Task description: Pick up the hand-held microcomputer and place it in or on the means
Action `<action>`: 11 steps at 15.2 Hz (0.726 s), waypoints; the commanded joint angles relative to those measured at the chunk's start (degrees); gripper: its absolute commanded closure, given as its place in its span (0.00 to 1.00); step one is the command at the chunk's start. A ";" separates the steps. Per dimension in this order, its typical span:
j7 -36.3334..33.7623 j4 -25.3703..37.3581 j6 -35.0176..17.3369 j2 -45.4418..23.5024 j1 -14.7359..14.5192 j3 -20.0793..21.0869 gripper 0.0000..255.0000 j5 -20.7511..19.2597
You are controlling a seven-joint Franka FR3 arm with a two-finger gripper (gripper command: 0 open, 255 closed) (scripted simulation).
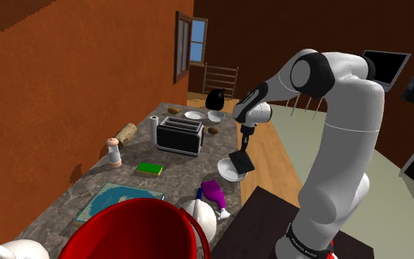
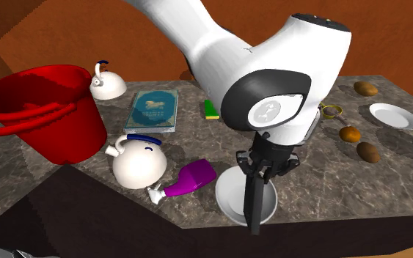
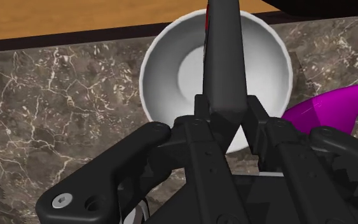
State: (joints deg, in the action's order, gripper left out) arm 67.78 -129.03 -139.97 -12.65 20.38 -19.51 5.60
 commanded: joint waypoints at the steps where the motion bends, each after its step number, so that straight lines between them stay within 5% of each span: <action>1: 0.41 -0.28 -1.22 -1.45 0.23 0.21 1.00 0.67; 10: 0.80 -0.38 -2.27 -2.47 0.43 0.49 1.00 1.24; 11: 0.90 -0.33 -2.27 -2.51 0.49 0.48 0.00 1.27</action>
State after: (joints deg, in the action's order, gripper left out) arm 68.62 -129.23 -142.27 -15.11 20.80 -18.96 6.90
